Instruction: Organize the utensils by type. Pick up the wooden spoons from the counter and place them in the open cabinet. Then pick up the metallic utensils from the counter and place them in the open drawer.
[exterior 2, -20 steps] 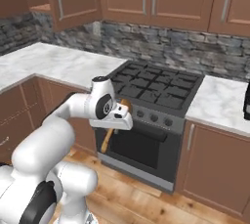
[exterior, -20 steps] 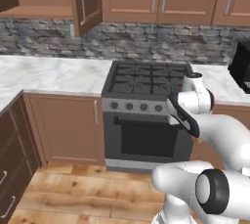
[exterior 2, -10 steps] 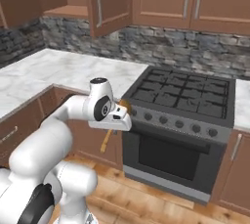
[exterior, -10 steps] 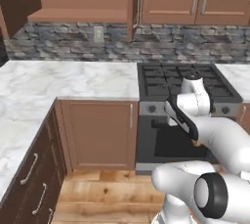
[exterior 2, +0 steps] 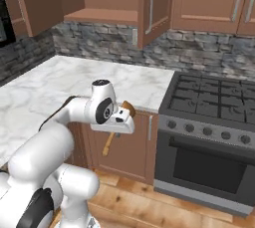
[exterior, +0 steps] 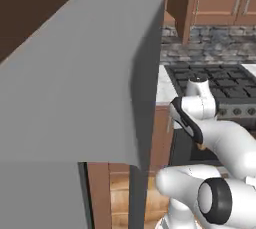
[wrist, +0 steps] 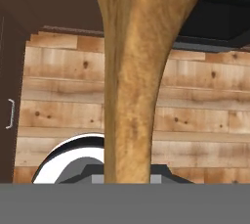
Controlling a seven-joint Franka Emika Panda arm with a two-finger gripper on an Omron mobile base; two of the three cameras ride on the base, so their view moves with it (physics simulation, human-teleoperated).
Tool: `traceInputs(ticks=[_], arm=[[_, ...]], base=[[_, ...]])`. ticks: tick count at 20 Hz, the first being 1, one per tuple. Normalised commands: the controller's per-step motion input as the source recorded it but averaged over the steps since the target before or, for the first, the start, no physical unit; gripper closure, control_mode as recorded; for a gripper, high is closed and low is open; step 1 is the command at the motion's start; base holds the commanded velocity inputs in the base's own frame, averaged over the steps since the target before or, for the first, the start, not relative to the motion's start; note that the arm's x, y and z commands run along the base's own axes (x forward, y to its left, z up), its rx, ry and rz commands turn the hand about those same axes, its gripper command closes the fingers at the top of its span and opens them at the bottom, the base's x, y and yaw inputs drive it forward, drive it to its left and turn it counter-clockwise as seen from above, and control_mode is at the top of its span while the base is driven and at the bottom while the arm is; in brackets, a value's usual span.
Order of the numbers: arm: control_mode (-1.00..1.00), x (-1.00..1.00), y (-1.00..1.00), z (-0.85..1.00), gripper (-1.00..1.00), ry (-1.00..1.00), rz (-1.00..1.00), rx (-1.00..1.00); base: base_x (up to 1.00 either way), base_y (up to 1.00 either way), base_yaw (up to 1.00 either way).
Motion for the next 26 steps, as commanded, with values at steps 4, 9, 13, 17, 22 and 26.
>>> traceInputs(ticks=[4, 9, 13, 17, 22, 26], arm=[[1.00, 0.00, 0.00, 0.00, 1.00, 0.00, 0.00, 0.00], [1.00, 0.00, 0.00, 0.00, 1.00, 0.00, 0.00, 0.00], [1.00, 0.00, 0.00, 0.00, 1.00, 0.00, 0.00, 0.00], [1.00, 0.00, 0.00, 0.00, 1.00, 0.00, 0.00, 0.00], [1.00, 0.00, 0.00, 0.00, 1.00, 0.00, 0.00, 0.00], [1.00, 0.00, 0.00, 0.00, 1.00, 0.00, 0.00, 0.00]], base=[[0.72, 0.69, -0.04], [0.73, 0.31, 0.00], [0.64, 0.06, 0.00], [0.64, 0.20, 0.00], [0.62, 0.14, 0.06], [0.61, 0.19, 0.10]])
